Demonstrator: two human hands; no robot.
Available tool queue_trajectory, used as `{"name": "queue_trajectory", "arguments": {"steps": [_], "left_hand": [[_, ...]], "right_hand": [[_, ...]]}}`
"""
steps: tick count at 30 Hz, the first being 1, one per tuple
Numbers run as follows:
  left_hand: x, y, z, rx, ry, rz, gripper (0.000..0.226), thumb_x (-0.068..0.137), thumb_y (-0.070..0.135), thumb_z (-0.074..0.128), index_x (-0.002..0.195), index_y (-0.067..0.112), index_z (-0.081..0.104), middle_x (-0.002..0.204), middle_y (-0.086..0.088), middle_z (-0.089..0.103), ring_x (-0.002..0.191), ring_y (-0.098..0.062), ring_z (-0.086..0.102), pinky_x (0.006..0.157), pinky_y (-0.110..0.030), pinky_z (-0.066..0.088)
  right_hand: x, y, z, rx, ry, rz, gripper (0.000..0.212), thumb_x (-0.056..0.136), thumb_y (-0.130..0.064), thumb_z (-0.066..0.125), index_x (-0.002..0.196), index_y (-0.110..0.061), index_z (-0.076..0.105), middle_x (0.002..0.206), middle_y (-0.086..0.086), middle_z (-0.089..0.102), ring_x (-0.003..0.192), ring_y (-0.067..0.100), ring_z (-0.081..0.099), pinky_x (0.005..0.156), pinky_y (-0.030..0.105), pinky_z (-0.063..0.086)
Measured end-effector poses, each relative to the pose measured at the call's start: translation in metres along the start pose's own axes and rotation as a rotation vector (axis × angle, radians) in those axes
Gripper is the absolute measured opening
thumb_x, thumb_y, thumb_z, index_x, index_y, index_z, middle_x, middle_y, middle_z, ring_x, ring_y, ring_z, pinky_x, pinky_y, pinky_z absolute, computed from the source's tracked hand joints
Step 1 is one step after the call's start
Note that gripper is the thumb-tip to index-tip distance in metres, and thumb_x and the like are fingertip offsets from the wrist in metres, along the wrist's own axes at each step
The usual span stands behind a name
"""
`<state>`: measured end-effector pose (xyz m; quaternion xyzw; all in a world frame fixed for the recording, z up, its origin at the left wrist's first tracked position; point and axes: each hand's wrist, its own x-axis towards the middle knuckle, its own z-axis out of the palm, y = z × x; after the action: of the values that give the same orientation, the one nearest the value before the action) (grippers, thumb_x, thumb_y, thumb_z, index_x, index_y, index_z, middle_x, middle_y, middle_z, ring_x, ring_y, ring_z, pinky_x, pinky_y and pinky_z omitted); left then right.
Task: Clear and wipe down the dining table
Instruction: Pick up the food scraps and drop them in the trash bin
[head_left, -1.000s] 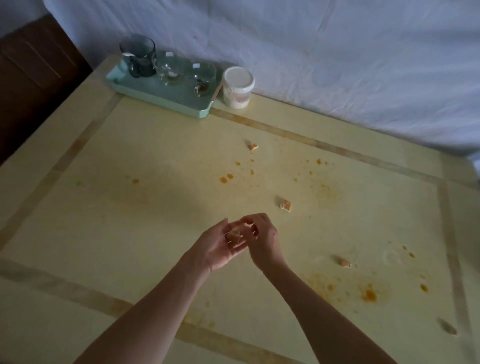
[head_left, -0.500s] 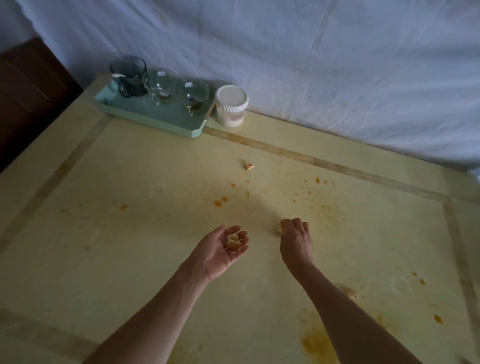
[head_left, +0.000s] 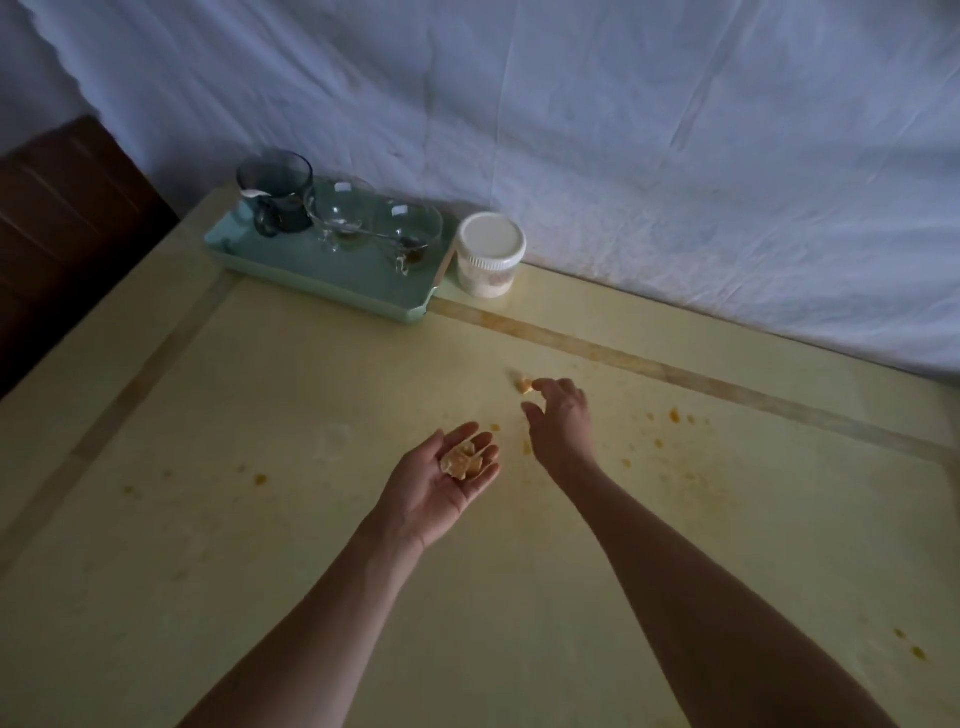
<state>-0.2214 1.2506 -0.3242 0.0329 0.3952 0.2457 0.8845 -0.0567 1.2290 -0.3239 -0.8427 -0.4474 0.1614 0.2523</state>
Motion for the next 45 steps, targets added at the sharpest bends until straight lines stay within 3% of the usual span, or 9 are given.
{"name": "queue_trajectory", "arguments": {"steps": [8, 13, 17, 19, 21, 23, 30, 37, 45], "left_hand": [[0.012, 0.015, -0.017, -0.021, 0.017, -0.015, 0.037, 0.099, 0.029, 0.039, 0.109, 0.0, 0.061, 0.098, -0.02, 0.069, 0.091, -0.031, 0.063, 0.091, -0.042, 0.05], [0.014, 0.007, -0.012, 0.001, 0.054, -0.021, 0.038, 0.099, 0.029, 0.038, 0.111, 0.001, 0.06, 0.105, -0.021, 0.065, 0.094, -0.031, 0.062, 0.095, -0.042, 0.048], [0.01, -0.023, 0.007, 0.018, 0.053, -0.025, 0.039, 0.1, 0.029, 0.036, 0.113, 0.001, 0.059, 0.108, -0.021, 0.064, 0.096, -0.03, 0.061, 0.092, -0.042, 0.05], [0.008, -0.046, 0.016, 0.047, 0.035, -0.035, 0.042, 0.101, 0.03, 0.031, 0.115, 0.002, 0.06, 0.106, -0.02, 0.067, 0.091, -0.027, 0.067, 0.078, -0.039, 0.056], [0.002, -0.071, 0.026, 0.032, 0.024, -0.042, 0.043, 0.101, 0.031, 0.029, 0.108, 0.002, 0.06, 0.099, -0.018, 0.068, 0.083, -0.026, 0.07, 0.067, -0.035, 0.06], [-0.007, -0.099, 0.031, -0.011, 0.032, -0.032, 0.04, 0.101, 0.029, 0.031, 0.097, 0.002, 0.06, 0.093, -0.017, 0.066, 0.087, -0.028, 0.066, 0.073, -0.041, 0.06], [-0.049, -0.199, 0.033, -0.005, 0.053, -0.04, 0.038, 0.1, 0.027, 0.034, 0.092, 0.001, 0.062, 0.088, -0.018, 0.066, 0.086, -0.03, 0.063, 0.079, -0.042, 0.054], [-0.08, -0.266, 0.029, -0.007, 0.076, -0.047, 0.037, 0.1, 0.028, 0.035, 0.098, 0.003, 0.061, 0.095, -0.018, 0.064, 0.089, -0.03, 0.061, 0.08, -0.044, 0.053], [-0.109, -0.305, 0.02, 0.006, 0.114, -0.008, 0.037, 0.1, 0.03, 0.034, 0.098, 0.004, 0.061, 0.095, -0.017, 0.064, 0.089, -0.028, 0.06, 0.085, -0.041, 0.052]], "right_hand": [[0.048, -0.006, 0.035, -0.315, -0.08, 0.036, 0.027, 0.087, 0.001, 0.043, 0.113, -0.001, 0.051, 0.116, 0.018, 0.049, 0.105, 0.031, 0.047, 0.085, 0.037, 0.044], [0.029, -0.004, 0.02, -0.048, -0.074, 0.115, 0.019, 0.088, -0.006, 0.047, 0.105, -0.004, 0.056, 0.109, 0.013, 0.054, 0.088, 0.023, 0.052, 0.07, 0.031, 0.049], [-0.036, -0.006, -0.013, 0.132, -0.066, -0.077, 0.018, 0.088, -0.011, 0.058, 0.106, -0.006, 0.059, 0.101, 0.005, 0.056, 0.08, 0.012, 0.053, 0.067, 0.019, 0.047], [-0.071, 0.001, -0.028, 0.205, -0.103, -0.156, 0.019, 0.086, -0.011, 0.061, 0.104, -0.007, 0.061, 0.099, 0.002, 0.055, 0.081, 0.012, 0.055, 0.07, 0.017, 0.05], [-0.096, 0.02, -0.044, 0.252, -0.108, -0.164, 0.02, 0.084, -0.013, 0.064, 0.104, -0.008, 0.063, 0.1, 0.003, 0.056, 0.082, 0.015, 0.056, 0.071, 0.019, 0.049], [-0.113, 0.052, -0.065, 0.264, -0.05, -0.09, 0.021, 0.084, -0.01, 0.064, 0.105, -0.006, 0.064, 0.102, 0.009, 0.059, 0.08, 0.017, 0.057, 0.074, 0.028, 0.051], [-0.177, 0.192, -0.141, 0.037, -0.122, 0.216, 0.023, 0.086, -0.009, 0.061, 0.108, -0.009, 0.064, 0.11, 0.011, 0.06, 0.094, 0.023, 0.058, 0.087, 0.035, 0.049], [-0.233, 0.236, -0.138, -0.219, -0.3, -0.019, 0.035, 0.088, -0.012, 0.059, 0.123, -0.016, 0.056, 0.121, 0.01, 0.052, 0.114, 0.027, 0.048, 0.093, 0.036, 0.045], [-0.24, 0.239, -0.136, -0.308, -0.254, -0.147, 0.032, 0.084, 0.006, 0.042, 0.107, -0.005, 0.06, 0.107, 0.017, 0.057, 0.104, 0.033, 0.05, 0.083, 0.04, 0.047]]}}
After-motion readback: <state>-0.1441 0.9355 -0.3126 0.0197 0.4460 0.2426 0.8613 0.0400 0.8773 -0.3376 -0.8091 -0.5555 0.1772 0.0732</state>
